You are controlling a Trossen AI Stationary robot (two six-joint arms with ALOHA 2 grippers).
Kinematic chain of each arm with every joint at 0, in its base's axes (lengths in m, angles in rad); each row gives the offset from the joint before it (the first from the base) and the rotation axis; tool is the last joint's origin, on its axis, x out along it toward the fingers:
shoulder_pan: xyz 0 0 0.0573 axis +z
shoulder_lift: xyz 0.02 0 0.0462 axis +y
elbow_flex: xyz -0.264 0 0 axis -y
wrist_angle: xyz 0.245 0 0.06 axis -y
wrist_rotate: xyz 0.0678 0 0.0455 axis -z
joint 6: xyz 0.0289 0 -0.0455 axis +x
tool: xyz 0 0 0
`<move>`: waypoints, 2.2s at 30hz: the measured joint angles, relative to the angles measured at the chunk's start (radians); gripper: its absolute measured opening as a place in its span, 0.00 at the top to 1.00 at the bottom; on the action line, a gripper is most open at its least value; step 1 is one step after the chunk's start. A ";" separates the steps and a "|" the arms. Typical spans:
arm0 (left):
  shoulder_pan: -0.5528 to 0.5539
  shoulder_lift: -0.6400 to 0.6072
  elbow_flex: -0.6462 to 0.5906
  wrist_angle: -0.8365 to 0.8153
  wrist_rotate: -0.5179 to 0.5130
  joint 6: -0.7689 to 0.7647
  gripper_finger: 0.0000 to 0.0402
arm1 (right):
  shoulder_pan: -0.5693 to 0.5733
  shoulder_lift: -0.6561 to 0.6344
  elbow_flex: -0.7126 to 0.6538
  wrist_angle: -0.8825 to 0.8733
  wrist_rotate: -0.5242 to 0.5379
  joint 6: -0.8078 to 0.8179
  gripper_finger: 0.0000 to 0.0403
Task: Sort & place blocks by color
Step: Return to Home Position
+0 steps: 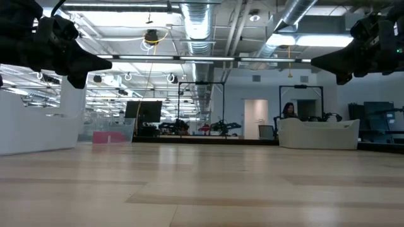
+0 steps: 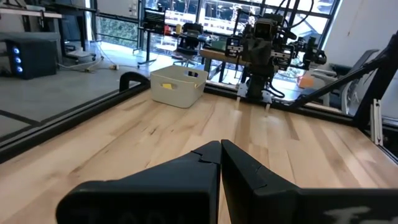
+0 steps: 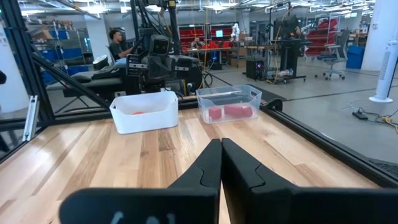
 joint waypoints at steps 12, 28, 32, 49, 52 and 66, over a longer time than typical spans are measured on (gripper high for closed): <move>0.000 0.000 0.001 -0.002 -0.001 -0.001 1.00 | 0.000 0.000 0.000 0.000 0.000 0.000 0.93; 0.000 0.000 0.001 -0.002 -0.002 -0.002 1.00 | 0.000 0.000 0.000 0.000 -0.001 0.000 0.93; 0.000 0.000 0.001 -0.002 -0.002 -0.002 1.00 | 0.000 0.000 0.000 0.000 -0.001 0.000 0.93; 0.000 0.000 0.002 -0.002 -0.002 -0.002 1.00 | 0.000 0.000 0.000 0.000 -0.002 0.000 0.93; 0.000 0.000 0.002 -0.002 -0.002 -0.002 1.00 | 0.000 0.000 0.000 0.000 -0.002 0.000 0.93; 0.000 0.000 0.002 -0.002 -0.002 -0.002 1.00 | 0.000 0.000 0.000 0.000 -0.002 0.000 0.93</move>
